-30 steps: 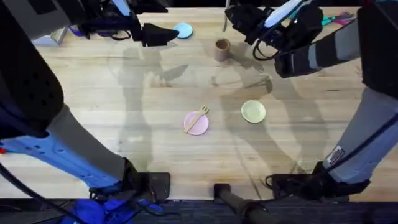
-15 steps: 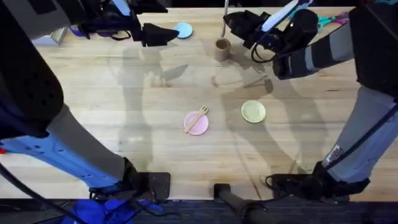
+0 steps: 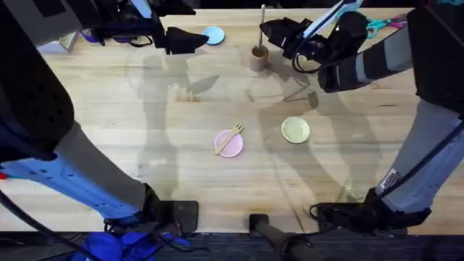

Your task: Pick up a utensil and set it on the pink plate, then put the other utensil in the container.

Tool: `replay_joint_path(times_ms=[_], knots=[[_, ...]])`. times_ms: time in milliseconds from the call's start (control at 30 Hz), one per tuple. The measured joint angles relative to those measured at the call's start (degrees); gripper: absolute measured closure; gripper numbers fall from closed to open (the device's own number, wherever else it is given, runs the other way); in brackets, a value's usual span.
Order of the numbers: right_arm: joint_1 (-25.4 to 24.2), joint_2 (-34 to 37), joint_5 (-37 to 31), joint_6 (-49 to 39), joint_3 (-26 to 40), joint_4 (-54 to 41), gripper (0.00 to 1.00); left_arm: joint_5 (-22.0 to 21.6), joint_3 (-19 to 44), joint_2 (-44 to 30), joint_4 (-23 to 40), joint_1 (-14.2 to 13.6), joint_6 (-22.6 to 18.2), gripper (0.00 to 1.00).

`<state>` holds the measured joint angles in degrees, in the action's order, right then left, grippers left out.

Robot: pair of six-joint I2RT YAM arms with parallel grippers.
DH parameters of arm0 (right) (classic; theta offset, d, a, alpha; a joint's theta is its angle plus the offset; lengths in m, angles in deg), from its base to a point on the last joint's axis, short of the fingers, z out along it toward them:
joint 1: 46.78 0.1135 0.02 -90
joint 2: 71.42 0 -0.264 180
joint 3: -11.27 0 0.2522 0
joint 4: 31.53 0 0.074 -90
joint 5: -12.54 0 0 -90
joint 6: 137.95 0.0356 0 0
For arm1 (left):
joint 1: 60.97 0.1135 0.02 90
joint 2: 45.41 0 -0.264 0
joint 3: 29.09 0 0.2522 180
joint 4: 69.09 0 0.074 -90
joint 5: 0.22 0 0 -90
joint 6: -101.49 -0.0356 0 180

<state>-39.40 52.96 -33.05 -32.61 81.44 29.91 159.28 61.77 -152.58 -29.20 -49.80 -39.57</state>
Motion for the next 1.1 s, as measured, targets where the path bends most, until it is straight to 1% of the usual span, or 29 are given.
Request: replay_joint_path(times_ms=[167,467,700,900,1100], knots=[[0.00,-0.02,0.00,-0.72,0.00,-2.63,0.967,0.00,0.00,0.00,0.00,0.01,0.00,0.008],[0.00,0.00,0.17,-2.97,0.00,-4.68,0.968,0.00,0.00,0.00,0.00,-0.01,0.00,0.008],[0.00,-0.02,1.35,-3.78,0.00,-5.23,0.967,0.00,0.00,0.00,0.00,-0.01,0.00,0.008],[0.00,0.00,1.53,-4.45,0.00,-8.10,0.967,0.00,0.00,0.00,-0.01,-0.01,0.00,0.008],[0.00,0.00,1.99,-4.90,0.00,-8.79,0.968,0.00,0.00,0.00,-0.22,0.00,0.00,0.008]])
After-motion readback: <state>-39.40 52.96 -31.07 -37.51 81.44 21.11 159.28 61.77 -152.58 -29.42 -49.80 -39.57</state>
